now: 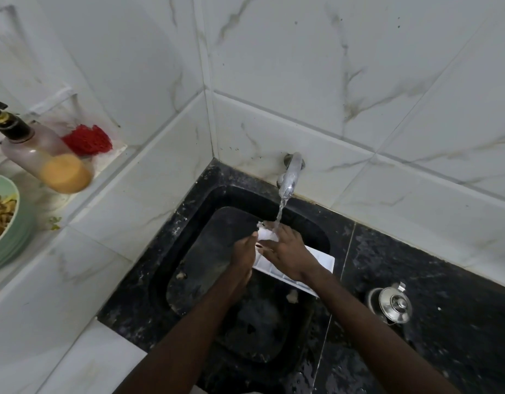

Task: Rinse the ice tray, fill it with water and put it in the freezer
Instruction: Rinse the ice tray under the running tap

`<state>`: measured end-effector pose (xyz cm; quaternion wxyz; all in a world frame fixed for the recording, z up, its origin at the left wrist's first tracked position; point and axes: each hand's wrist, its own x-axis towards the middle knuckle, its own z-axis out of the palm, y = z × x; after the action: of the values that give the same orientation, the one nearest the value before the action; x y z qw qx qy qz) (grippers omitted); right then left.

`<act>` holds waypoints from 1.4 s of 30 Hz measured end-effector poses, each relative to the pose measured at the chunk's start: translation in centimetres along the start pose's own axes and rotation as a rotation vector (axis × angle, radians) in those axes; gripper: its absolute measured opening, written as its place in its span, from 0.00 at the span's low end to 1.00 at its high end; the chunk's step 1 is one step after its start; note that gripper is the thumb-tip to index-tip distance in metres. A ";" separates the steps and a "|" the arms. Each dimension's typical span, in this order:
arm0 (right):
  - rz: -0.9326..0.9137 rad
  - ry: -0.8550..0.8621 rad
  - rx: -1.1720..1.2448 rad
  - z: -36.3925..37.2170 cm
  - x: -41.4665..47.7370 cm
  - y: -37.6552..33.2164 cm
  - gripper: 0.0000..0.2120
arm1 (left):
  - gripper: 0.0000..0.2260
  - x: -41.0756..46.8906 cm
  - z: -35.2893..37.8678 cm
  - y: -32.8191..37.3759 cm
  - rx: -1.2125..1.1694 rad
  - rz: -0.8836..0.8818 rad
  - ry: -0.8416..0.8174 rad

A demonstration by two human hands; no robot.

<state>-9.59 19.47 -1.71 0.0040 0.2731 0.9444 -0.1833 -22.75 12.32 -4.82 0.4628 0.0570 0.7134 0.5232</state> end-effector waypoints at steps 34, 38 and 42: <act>0.269 0.095 -0.070 -0.7 -0.2 -1.6 0.32 | 0.13 -1.1 -1.2 0.0 0.050 0.134 0.126; 0.089 0.059 -0.007 -0.4 -0.7 -1.7 0.27 | 0.13 -0.3 -2.5 0.4 0.059 0.145 0.113; 0.182 0.106 -0.029 -0.9 -1.1 -0.5 0.22 | 0.13 -0.6 -2.4 0.7 0.094 0.153 0.119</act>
<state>-8.79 18.81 -0.57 -0.0255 0.3667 0.9172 -0.1538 -24.34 10.61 -3.86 0.3752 0.1018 0.7568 0.5254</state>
